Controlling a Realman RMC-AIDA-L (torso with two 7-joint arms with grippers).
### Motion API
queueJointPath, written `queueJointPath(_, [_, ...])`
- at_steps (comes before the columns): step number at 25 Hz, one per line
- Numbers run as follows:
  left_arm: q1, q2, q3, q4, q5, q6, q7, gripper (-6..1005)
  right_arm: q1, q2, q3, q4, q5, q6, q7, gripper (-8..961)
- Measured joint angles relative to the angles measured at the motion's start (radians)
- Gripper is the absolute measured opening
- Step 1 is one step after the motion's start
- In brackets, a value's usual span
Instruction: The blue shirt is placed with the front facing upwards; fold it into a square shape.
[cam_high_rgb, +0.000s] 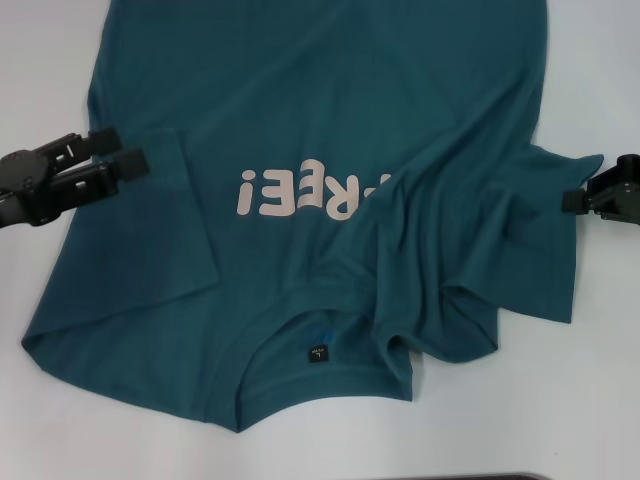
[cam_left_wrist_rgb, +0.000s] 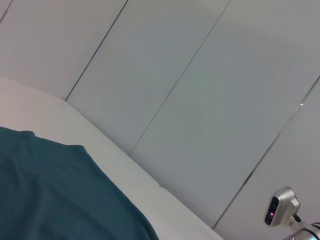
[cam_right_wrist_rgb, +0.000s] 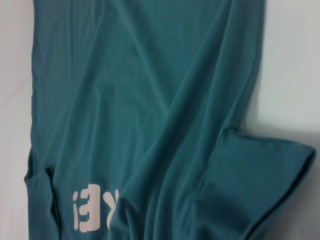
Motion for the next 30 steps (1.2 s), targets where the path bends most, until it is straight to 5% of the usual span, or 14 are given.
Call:
queueJointPath(2, [0.000,0.000,0.000,0.000,0.000,0.000,0.000,890,0.000,-0.001,-0.002,0.000,0.000,-0.002,0.000,12])
queueJointPath(11, [0.008,0.003,0.000,0.000,-0.004,-0.006,-0.008,889,-0.013,-0.006,0.040,-0.061,0.094,-0.143,-0.035,10])
queueJointPath(21, [0.008,0.003,-0.019,-0.001,-0.029,-0.005,-0.010,890,0.072,0.049,0.020,-0.047,0.107,-0.166,-0.031,11])
queueJointPath(30, [0.010,0.001,-0.061,-0.004,-0.056,-0.008,-0.010,890,0.080,0.076,0.030,0.010,0.145,-0.118,-0.025,11])
